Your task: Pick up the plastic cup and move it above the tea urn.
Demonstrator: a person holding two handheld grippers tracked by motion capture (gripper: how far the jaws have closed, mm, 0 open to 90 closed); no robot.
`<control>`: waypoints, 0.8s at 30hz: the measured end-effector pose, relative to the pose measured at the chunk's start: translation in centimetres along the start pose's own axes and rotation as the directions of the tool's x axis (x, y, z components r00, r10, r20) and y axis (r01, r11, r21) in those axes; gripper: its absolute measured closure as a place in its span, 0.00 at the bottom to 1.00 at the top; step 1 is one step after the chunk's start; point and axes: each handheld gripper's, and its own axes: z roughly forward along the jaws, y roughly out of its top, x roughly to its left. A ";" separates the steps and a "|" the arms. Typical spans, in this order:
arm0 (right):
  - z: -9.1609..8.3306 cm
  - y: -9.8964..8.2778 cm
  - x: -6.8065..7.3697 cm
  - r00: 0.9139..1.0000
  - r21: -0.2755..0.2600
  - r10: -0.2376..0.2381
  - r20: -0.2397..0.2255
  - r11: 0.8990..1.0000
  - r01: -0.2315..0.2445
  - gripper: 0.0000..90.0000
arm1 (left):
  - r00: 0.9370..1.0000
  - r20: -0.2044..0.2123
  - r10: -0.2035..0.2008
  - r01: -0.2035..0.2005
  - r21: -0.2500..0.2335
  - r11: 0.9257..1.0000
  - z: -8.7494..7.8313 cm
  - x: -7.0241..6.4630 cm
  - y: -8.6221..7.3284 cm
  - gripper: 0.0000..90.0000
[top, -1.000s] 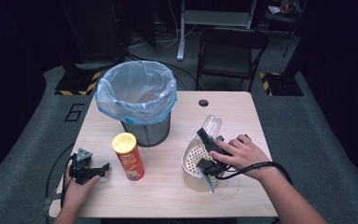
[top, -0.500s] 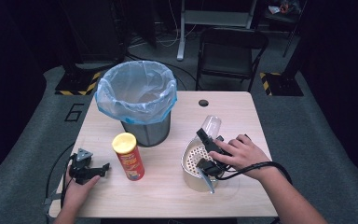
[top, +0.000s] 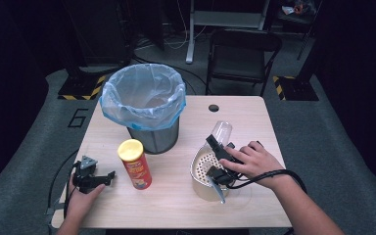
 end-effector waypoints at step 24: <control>-0.2 0.1 -0.3 0.999 -0.008 0.005 0.033 1.000 -0.005 0.38 | 1.000 0.000 0.000 0.000 0.000 1.000 0.0 0.0 0.0 0.13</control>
